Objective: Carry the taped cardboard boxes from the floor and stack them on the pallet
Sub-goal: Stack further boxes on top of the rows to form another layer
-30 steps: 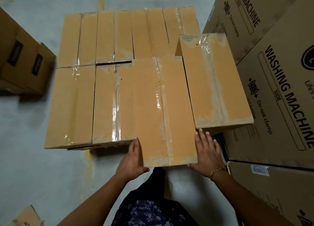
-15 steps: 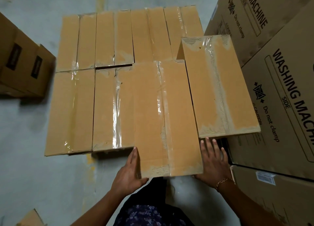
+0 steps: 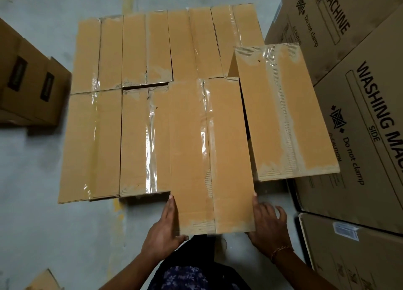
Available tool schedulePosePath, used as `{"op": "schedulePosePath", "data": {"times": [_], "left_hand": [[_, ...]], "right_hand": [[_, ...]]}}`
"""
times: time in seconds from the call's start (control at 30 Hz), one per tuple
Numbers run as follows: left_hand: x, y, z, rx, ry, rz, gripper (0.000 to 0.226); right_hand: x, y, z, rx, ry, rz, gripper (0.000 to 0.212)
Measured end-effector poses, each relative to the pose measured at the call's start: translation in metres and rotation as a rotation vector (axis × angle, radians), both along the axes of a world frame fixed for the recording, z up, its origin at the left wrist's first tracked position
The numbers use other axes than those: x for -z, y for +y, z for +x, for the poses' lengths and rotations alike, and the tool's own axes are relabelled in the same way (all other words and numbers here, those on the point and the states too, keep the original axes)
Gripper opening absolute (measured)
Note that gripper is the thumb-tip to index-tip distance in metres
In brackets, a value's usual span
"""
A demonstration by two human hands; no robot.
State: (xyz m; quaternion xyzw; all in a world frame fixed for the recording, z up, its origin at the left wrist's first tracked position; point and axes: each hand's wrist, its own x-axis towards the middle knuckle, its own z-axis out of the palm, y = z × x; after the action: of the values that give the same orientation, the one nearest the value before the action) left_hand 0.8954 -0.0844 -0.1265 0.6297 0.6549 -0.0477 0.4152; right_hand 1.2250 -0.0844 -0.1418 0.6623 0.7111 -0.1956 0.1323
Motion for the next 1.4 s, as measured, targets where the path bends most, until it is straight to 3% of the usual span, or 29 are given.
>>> {"op": "schedulePosePath", "data": {"times": [0.23, 0.57, 0.67, 0.77, 0.87, 1.0, 1.4], "left_hand": [[0.002, -0.007, 0.004, -0.044, -0.009, 0.001, 0.134], [-0.006, 0.06, 0.009, -0.092, -0.018, 0.055, 0.132], [-0.006, 0.083, 0.012, -0.079, -0.02, 0.076, 0.132], [-0.006, 0.09, 0.012, -0.08, -0.011, 0.065, 0.132], [-0.007, 0.089, 0.012, -0.114, -0.044, 0.074, 0.133], [-0.008, 0.088, 0.014, -0.131, -0.074, 0.086, 0.132], [-0.005, 0.126, 0.015, -0.161, -0.053, 0.097, 0.126]], "right_hand": [[-0.004, 0.002, -0.001, 0.002, -0.023, 0.003, 0.127], [-0.024, 0.061, -0.002, -0.011, -0.104, 0.151, 0.106], [-0.031, 0.085, -0.004, 0.033, -0.142, 0.183, 0.117], [-0.028, 0.103, 0.005, 0.048, -0.168, 0.106, 0.139], [-0.024, 0.109, 0.014, 0.04, -0.153, 0.036, 0.147], [-0.027, 0.11, 0.017, 0.014, -0.144, -0.008, 0.136], [-0.041, 0.138, 0.01, 0.01, -0.15, 0.154, 0.084]]}}
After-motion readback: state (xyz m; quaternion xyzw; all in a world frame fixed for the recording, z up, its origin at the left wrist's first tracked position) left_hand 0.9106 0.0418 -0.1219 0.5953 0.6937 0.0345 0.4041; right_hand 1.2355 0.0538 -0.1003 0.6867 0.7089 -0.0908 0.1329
